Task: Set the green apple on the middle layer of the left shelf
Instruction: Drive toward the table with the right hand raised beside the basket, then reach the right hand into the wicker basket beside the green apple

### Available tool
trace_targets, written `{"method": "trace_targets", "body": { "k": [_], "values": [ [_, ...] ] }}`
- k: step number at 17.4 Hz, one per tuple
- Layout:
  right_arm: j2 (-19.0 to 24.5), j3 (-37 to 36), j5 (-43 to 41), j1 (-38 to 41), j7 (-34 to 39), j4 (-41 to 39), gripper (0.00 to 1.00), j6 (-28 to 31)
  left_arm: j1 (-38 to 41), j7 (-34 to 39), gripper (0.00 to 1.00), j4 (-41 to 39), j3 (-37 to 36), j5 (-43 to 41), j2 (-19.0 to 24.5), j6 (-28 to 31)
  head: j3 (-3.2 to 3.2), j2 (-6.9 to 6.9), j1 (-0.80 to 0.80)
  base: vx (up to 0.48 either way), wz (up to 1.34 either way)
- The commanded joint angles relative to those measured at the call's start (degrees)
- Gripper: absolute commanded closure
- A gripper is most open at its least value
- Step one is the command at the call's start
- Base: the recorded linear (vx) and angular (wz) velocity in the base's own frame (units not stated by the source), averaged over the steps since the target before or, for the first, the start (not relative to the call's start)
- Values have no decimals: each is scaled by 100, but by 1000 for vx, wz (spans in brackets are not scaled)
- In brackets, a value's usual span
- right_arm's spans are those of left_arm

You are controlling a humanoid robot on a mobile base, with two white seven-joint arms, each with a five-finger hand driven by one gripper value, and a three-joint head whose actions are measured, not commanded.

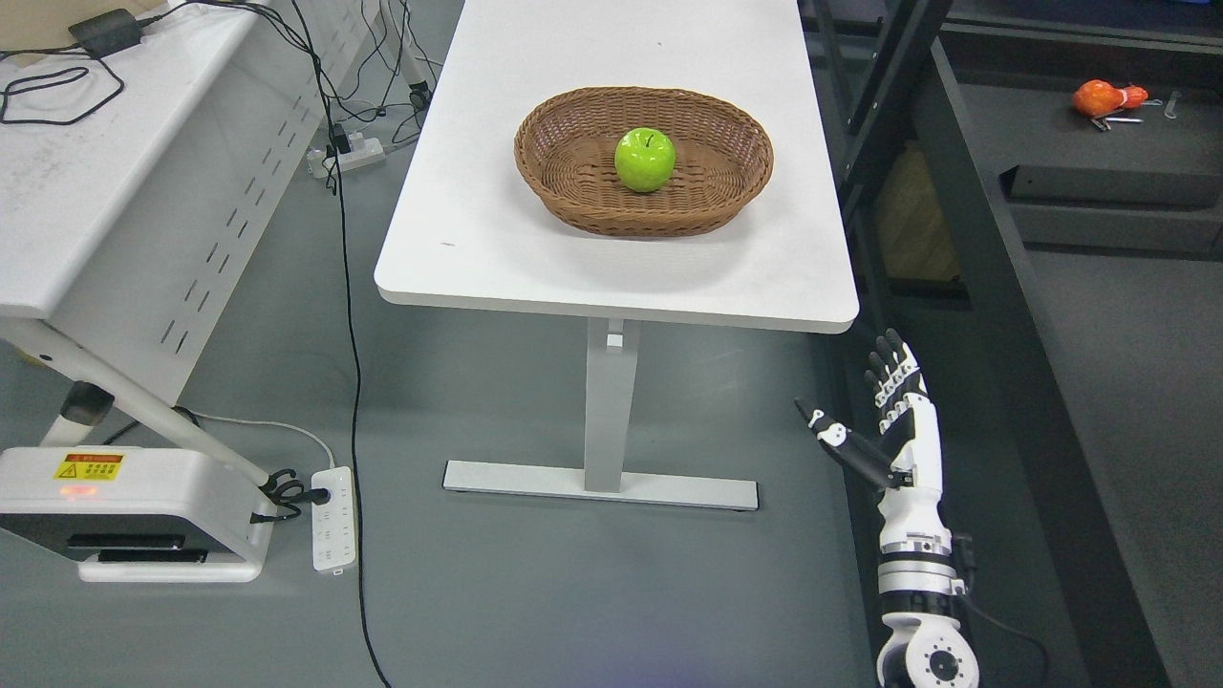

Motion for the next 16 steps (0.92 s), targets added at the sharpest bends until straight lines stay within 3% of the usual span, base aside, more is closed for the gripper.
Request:
{"method": "trace_targets", "body": {
  "k": [1, 4, 5, 11, 13, 16],
  "values": [
    [-100, 118, 138, -83, -39, 6, 0, 217, 0, 1, 0, -2, 7, 0, 100, -3, 0, 0, 0, 0, 0],
    [-245, 241, 3022, -382, -39, -2, 0, 359, 0, 1, 0, -2, -10, 0, 100, -3, 0, 0, 0, 0, 0],
    [-255, 232, 3458, -391, -48, -11, 0, 359, 0, 1, 0, -2, 7, 0, 100, -3, 0, 0, 0, 0, 0],
    [-299, 206, 3428, -356, -22, -134, 0, 324, 0, 1, 0, -2, 7, 0, 100, -3, 0, 0, 0, 19, 0],
    [-316, 162, 3288, -330, 48, -143, 0, -244, 0, 1, 0, -2, 7, 0, 100, -3, 0, 0, 0, 60, 0],
    [-255, 48, 3068, -373, 312, -143, 0, -274, 0, 1, 0, -2, 7, 0, 100, -3, 0, 0, 0, 112, -5]
  ]
}}
